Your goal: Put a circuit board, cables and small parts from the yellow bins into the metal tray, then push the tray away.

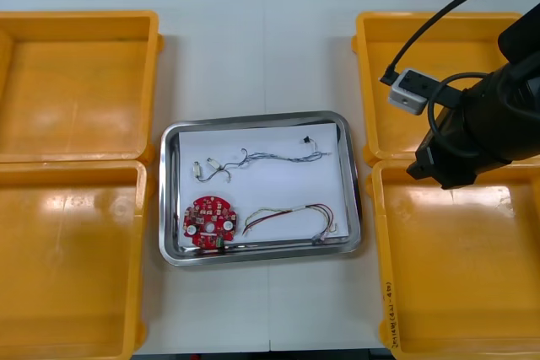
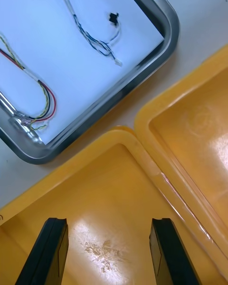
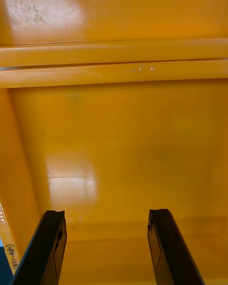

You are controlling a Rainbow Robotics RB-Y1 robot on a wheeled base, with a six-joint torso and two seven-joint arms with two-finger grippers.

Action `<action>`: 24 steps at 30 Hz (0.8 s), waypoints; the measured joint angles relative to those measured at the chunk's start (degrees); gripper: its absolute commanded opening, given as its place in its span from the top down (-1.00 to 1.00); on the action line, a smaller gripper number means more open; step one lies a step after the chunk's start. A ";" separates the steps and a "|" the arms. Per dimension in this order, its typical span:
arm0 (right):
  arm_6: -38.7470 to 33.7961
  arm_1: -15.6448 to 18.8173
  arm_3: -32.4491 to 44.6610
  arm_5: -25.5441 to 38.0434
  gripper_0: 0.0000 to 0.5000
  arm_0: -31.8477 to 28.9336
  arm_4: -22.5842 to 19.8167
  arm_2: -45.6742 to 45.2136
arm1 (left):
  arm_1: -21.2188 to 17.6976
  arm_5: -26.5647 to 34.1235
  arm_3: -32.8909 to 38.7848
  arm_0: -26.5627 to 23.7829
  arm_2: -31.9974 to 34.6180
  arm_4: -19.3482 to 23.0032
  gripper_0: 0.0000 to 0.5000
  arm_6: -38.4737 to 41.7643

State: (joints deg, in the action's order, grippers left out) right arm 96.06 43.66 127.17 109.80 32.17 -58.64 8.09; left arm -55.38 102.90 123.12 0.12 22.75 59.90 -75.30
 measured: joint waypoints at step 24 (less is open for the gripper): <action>6.75 -3.96 -0.97 -7.14 -1.00 10.31 4.41 21.57 | 3.98 -0.17 0.02 0.00 0.00 -2.90 -1.00 0.00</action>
State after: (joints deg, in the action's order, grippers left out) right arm 102.82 39.70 126.19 102.66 42.48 -54.23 29.66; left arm -51.39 102.72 123.14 0.12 22.75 57.00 -75.30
